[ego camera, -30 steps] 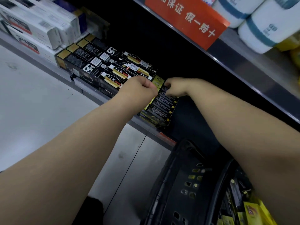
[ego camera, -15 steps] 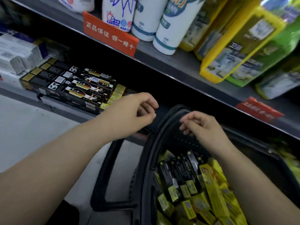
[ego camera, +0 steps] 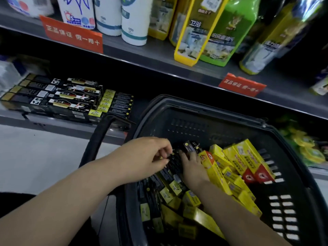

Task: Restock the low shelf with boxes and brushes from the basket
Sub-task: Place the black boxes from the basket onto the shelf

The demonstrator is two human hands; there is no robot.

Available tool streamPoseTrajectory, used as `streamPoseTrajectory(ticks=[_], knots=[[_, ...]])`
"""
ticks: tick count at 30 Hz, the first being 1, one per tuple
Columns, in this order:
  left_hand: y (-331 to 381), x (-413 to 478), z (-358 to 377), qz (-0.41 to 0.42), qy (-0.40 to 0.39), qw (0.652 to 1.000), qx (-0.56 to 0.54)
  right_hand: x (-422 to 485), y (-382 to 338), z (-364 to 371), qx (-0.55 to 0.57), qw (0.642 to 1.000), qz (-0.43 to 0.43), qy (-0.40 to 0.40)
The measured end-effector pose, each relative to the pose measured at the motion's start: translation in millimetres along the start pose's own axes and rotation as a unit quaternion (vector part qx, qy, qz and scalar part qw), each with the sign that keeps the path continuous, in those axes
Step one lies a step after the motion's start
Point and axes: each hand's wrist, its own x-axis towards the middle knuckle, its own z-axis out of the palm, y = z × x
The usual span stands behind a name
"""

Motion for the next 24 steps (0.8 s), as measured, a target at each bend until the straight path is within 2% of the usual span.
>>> streamPoseTrajectory(ticks=[4, 6, 7, 8, 9, 11, 12, 13, 14, 17, 18, 20, 21, 22, 24], knots=[[6.3, -6.7, 11.7, -0.039, 0.0, 0.999, -0.011, -8.3, 1.8, -9.3, 0.041, 0.999, -0.027, 0.003], [7.3, -7.3, 14.6, -0.068, 0.022, 0.997, -0.039, -13.1, 5.3, -25.5, 0.142, 0.99, -0.023, 0.009], [8.0, -6.3, 14.8, -0.082, 0.031, 0.995, -0.055, -16.7, 6.9, -34.7, 0.228, 0.973, -0.018, 0.007], [9.6, -4.4, 14.1, -0.094, 0.036, 0.992, -0.07, -21.2, 7.6, -43.6, 0.335, 0.942, -0.013, -0.003], [11.9, -1.7, 13.0, -0.104, 0.039, 0.99, -0.083, -27.5, 6.9, -52.6, 0.447, 0.894, -0.012, -0.022], [18.5, 6.8, 12.6, -0.133, 0.043, 0.983, -0.116, -41.9, 2.1, -66.2, 0.626, 0.777, -0.027, -0.057], [22.0, 12.0, 14.5, -0.158, 0.041, 0.976, -0.144, -47.7, -1.2, -69.2, 0.681, 0.729, -0.036, -0.065], [25.9, 16.6, 17.7, -0.193, 0.037, 0.962, -0.188, -52.3, -5.2, -70.5, 0.714, 0.695, -0.045, -0.065], [29.0, 21.1, 22.3, -0.23, 0.033, 0.941, -0.247, -55.4, -9.2, -71.1, 0.732, 0.677, -0.053, -0.06], [30.9, 26.5, 36.6, -0.314, 0.074, 0.857, -0.403, -60.5, -16.5, -72.4, 0.72, 0.684, -0.105, -0.04], [28.4, 27.5, 38.5, -0.332, 0.1, 0.843, -0.412, -59.9, -15.6, -72.8, 0.723, 0.679, -0.121, -0.044], [22.3, 29.6, 37.2, -0.333, 0.131, 0.843, -0.401, -56.2, -11.6, -70.7, 0.723, 0.679, -0.115, -0.054], [19.4, 30.9, 35.0, -0.316, 0.134, 0.851, -0.397, -52.6, -10.0, -66.1, 0.703, 0.702, -0.096, -0.053], [17.7, 32.7, 31.6, -0.292, 0.135, 0.859, -0.399, -48.5, -10.2, -60.5, 0.666, 0.74, -0.078, -0.05], [17.4, 33.9, 23.5, -0.253, 0.142, 0.867, -0.404, -41.4, -15.4, -45.1, 0.513, 0.852, -0.065, -0.078]])
